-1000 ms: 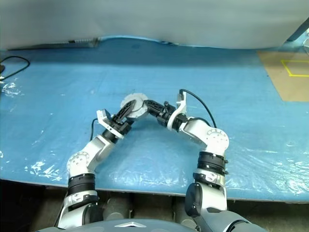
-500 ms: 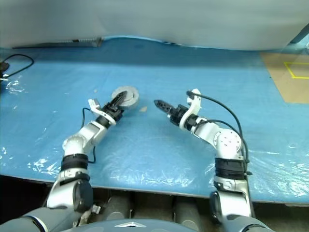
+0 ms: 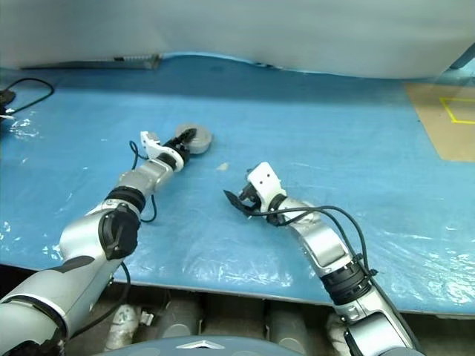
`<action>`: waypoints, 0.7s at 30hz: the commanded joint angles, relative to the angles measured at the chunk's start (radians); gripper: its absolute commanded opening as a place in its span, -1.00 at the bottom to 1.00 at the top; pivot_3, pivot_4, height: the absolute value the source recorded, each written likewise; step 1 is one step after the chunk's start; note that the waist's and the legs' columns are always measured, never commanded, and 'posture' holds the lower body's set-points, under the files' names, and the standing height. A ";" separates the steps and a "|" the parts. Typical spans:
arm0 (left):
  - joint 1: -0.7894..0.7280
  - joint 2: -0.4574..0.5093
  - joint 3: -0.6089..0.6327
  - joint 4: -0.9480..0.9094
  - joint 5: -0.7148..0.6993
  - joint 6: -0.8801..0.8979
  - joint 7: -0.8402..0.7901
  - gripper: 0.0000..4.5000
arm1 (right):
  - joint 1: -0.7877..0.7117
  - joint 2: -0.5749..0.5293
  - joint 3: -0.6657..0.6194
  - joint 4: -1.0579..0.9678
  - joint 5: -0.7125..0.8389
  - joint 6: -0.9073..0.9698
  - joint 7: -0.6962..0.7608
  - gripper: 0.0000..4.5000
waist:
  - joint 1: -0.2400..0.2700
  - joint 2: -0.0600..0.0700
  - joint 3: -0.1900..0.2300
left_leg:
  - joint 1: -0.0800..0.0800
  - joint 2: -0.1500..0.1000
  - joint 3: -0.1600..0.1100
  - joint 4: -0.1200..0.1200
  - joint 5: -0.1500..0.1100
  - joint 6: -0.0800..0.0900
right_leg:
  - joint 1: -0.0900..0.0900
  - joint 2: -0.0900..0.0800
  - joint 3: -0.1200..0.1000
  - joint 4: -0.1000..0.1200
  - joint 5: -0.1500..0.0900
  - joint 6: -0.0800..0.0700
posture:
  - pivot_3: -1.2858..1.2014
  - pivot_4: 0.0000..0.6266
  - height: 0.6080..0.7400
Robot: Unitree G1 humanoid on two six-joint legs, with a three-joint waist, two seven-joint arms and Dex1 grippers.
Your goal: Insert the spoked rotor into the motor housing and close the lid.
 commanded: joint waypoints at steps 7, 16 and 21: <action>0.014 0.019 0.013 -0.009 0.122 0.034 0.035 0.99 | 0.021 0.049 -0.047 -0.033 -0.047 -0.008 0.015 1.00 | -0.003 0.000 0.000 | 0.013 0.001 -0.001 0.001 0.000 0.000 | 0.013 0.000 0.000 0.000 0.000 -0.001 | 0.03 -0.52 1.00; 0.286 0.131 -0.185 -0.261 0.290 0.303 -0.060 0.99 | 0.039 0.056 -0.079 -0.043 -0.021 0.042 0.080 1.00 | -0.031 0.004 -0.003 | 0.031 0.003 0.005 -0.003 0.000 0.000 | 0.029 0.000 0.002 0.000 -0.005 -0.010 | 0.03 -0.52 1.00; 0.574 0.170 -0.257 -0.723 0.281 0.386 -0.123 0.99 | 0.056 0.056 -0.102 -0.007 -0.021 0.004 0.120 1.00 | -0.056 0.010 -0.009 | 0.044 0.003 0.012 -0.011 0.000 0.001 | 0.033 0.000 0.007 -0.001 -0.008 -0.014 | 0.03 -0.52 1.00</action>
